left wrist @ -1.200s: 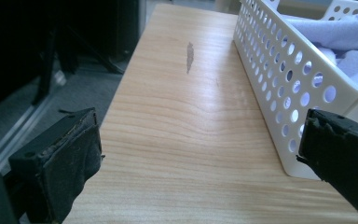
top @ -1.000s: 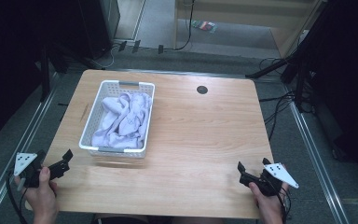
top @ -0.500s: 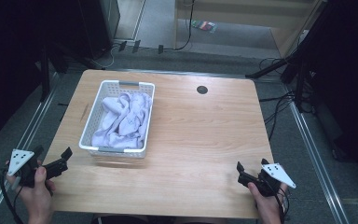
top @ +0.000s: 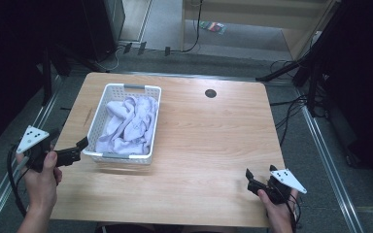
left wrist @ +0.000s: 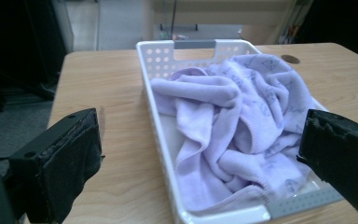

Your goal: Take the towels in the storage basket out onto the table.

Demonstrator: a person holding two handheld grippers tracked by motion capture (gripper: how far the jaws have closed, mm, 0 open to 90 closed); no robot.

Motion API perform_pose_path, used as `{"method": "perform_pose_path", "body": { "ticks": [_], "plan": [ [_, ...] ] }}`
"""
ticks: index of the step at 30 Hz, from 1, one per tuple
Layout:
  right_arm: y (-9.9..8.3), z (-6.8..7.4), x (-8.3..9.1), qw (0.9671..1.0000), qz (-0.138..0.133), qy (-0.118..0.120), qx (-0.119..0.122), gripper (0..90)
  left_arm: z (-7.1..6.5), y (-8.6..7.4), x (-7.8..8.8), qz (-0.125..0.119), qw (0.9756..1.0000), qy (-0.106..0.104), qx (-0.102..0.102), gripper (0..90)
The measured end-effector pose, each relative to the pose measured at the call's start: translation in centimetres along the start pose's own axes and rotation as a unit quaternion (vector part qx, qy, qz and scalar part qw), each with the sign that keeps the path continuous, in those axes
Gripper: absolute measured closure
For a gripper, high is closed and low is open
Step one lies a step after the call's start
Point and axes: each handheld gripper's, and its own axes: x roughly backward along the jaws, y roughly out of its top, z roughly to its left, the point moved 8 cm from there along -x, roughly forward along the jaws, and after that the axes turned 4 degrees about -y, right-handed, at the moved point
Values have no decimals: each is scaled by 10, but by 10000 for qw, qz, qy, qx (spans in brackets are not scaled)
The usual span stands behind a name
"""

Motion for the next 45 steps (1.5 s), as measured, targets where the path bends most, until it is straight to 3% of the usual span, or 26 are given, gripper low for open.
{"method": "perform_pose_path", "body": {
  "ticks": [4,5,8,13,15,18,19,21,22,23,25,28,31,33,35,36,37,38,39,40,42,43,44,45],
  "plan": [
    [-2,3,1,9998,108,165,28,49,-6,7,-14,499,9986,-140,-41,0],
    [-2,3,1,9998,117,188,20,49,-6,7,-14,499,9986,-140,-41,0],
    [-3,4,0,9992,192,340,-83,25,-12,12,-24,795,9964,-228,-188,0],
    [-3,4,1,9989,213,390,-152,24,-19,17,-38,1090,9931,-255,-342,0],
    [-3,4,0,9989,203,396,-159,24,-21,18,-40,1133,9926,-255,-363,0],
    [-3,6,1,9988,164,449,-143,24,-28,22,-50,1390,9891,-319,-368,0],
    [-3,6,1,9987,158,457,-155,25,-28,22,-50,1390,9891,-319,-368,0],
    [-3,6,1,9987,160,458,-167,24,-32,24,-55,1596,9859,-297,-405,0],
    [-3,6,1,9986,156,470,-162,24,-35,24,-60,1766,9826,-285,-509,0],
    [-3,6,1,9986,153,476,-155,25,-37,25,-62,1849,9807,-302,-558,0],
    [-3,7,1,9986,155,482,-150,21,-41,27,-68,1926,9789,-382,-560,0],
    [-4,8,0,9984,196,499,-168,10,-45,27,-79,2123,9739,-447,-670,0],
    [-4,8,0,9984,176,522,-130,17,-46,26,-88,2174,9730,-352,-693,0],
    [-4,9,0,9985,157,514,-121,21,-47,24,-97,2236,9716,-391,-669,0],
    [-4,8,-1,9985,162,498,-139,22,-49,19,-110,2400,9680,-506,-541,0],
    [-4,8,-1,9985,162,498,-139,22,-49,19,-110,2400,9680,-506,-541,0],
    [-4,8,-1,9984,169,510,-160,22,-49,16,-119,2507,9652,-589,-447,0],
    [-4,8,-1,9984,169,510,-160,22,-49,16,-119,2507,9652,-589,-447,0],
    [-4,7,-1,9984,186,507,-187,22,-50,13,-127,2603,9627,-599,-434,0],
    [-4,7,-1,9984,186,507,-187,22,-50,13,-127,2603,9627,-599,-434,0],
    [-4,7,-2,9984,189,506,-178,21,-53,8,-137,2796,9563,-748,-401,0],
    [-4,7,-2,9984,189,506,-178,21,-53,8,-137,2796,9563,-748,-401,0],
    [-5,7,-2,9983,214,503,-190,21,-55,5,-145,2925,9527,-697,-434,0],
    [-5,7,-2,9983,214,503,-190,21,-55,5,-145,2925,9527,-697,-434,0]
  ]
}}
